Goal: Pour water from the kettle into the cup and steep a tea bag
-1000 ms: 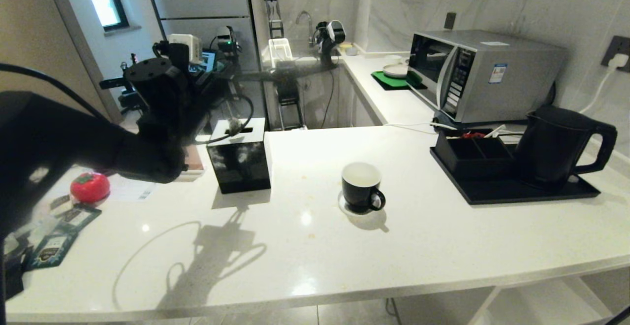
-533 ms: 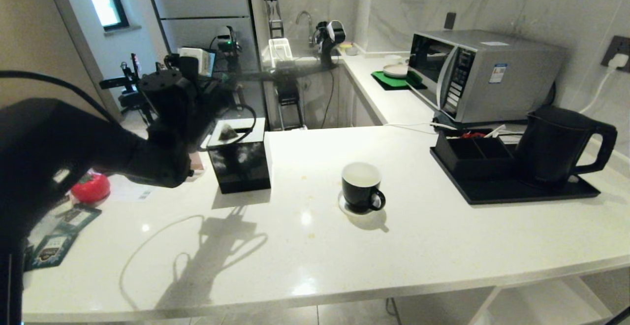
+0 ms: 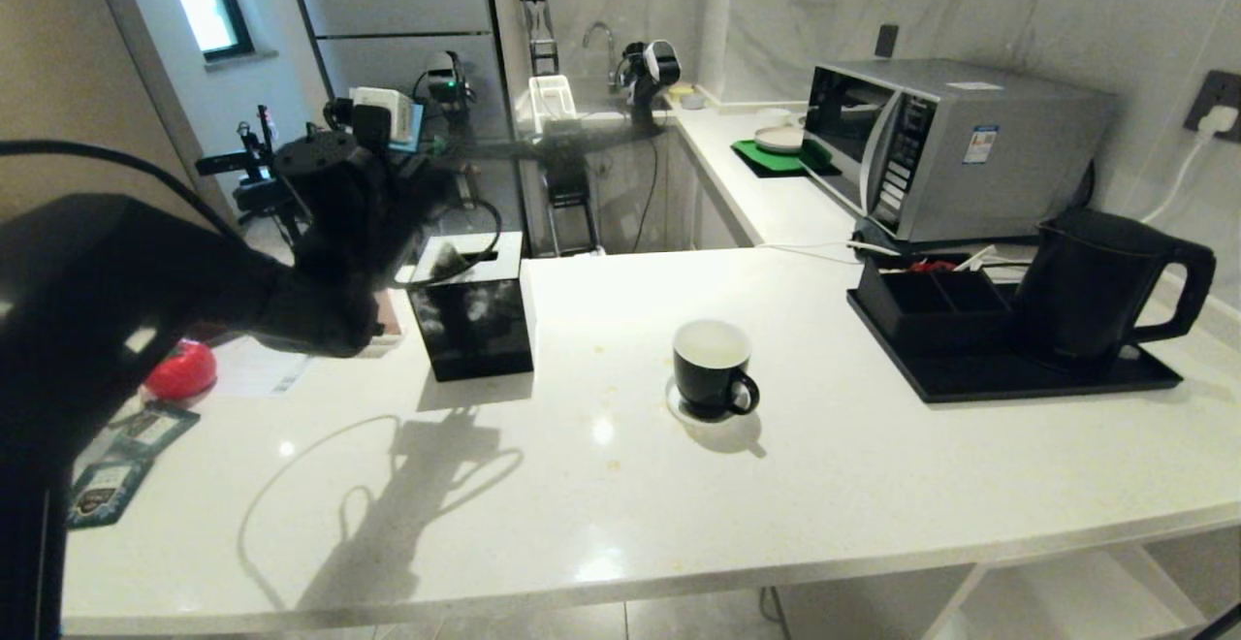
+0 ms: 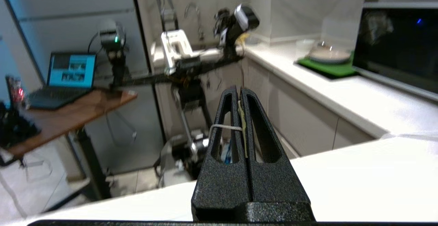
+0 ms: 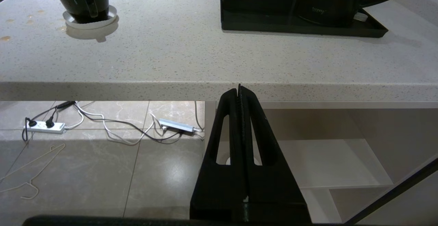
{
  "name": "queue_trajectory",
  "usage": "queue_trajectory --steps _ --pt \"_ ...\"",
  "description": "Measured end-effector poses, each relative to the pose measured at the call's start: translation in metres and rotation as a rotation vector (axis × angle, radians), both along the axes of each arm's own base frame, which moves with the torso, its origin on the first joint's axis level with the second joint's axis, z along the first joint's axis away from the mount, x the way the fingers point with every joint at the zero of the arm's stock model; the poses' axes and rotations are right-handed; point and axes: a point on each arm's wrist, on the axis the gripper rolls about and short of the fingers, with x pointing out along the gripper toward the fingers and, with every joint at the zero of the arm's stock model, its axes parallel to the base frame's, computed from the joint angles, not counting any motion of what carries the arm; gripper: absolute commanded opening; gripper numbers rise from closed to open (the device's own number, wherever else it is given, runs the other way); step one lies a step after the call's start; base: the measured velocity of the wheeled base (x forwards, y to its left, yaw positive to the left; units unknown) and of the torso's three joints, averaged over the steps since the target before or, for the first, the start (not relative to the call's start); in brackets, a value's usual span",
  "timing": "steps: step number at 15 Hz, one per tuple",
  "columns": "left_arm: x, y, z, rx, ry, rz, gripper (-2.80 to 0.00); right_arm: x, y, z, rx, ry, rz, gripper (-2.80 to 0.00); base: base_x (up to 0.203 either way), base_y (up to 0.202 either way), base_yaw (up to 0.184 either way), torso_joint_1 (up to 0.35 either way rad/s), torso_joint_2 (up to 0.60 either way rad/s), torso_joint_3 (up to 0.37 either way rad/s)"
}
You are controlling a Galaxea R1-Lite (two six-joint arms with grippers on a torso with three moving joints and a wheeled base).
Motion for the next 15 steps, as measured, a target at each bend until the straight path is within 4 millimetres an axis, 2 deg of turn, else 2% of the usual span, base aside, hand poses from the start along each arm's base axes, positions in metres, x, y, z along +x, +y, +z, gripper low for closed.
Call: queue_trajectory --steps 7,15 --pt "0.013 0.009 0.018 -0.008 -0.092 0.023 -2.80 0.000 0.000 0.000 0.000 0.000 0.000 -2.80 0.000 0.000 0.000 0.000 0.00 0.000" --pt "0.033 0.021 0.009 -0.008 -0.107 0.053 -2.80 0.000 0.000 0.000 0.000 0.000 0.000 -2.80 0.000 0.000 0.000 0.000 0.00 0.000"
